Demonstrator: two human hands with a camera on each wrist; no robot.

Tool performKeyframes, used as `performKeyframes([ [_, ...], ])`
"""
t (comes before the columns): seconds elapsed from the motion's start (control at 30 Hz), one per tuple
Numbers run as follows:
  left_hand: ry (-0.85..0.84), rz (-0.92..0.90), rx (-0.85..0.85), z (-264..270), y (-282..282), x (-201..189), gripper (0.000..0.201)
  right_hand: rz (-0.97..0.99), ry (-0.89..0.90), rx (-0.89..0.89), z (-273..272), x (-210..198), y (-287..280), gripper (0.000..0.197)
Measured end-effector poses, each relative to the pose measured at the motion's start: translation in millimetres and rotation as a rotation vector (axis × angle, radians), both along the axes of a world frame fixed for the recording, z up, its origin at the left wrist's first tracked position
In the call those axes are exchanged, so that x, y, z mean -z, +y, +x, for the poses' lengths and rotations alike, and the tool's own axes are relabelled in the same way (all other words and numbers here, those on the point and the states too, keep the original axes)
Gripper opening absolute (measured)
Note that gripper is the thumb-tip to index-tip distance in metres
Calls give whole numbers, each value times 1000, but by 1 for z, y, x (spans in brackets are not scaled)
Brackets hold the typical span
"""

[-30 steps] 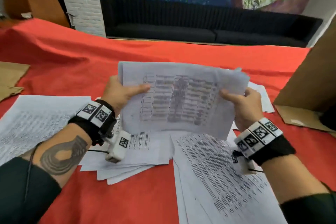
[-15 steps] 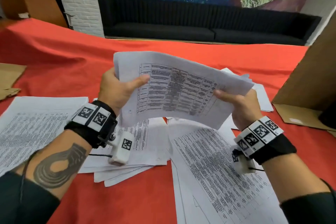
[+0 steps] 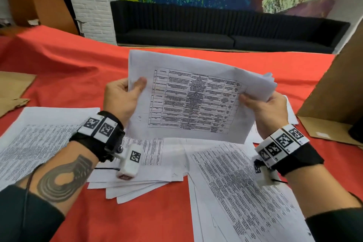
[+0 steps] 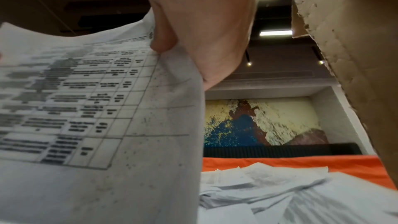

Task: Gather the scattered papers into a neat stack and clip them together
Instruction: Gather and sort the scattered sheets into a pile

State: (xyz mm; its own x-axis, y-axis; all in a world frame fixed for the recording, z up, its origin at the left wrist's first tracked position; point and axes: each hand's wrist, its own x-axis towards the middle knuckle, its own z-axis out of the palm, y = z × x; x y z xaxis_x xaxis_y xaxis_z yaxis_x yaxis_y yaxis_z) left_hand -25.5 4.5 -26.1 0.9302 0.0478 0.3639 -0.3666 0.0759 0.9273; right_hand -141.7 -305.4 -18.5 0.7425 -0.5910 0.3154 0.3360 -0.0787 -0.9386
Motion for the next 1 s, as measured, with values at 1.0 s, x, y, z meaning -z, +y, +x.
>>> performKeyframes([
  [1.0,-38,-215,341,-6,-6,-76,13,-426,-152,-108,0,-106,23,34],
])
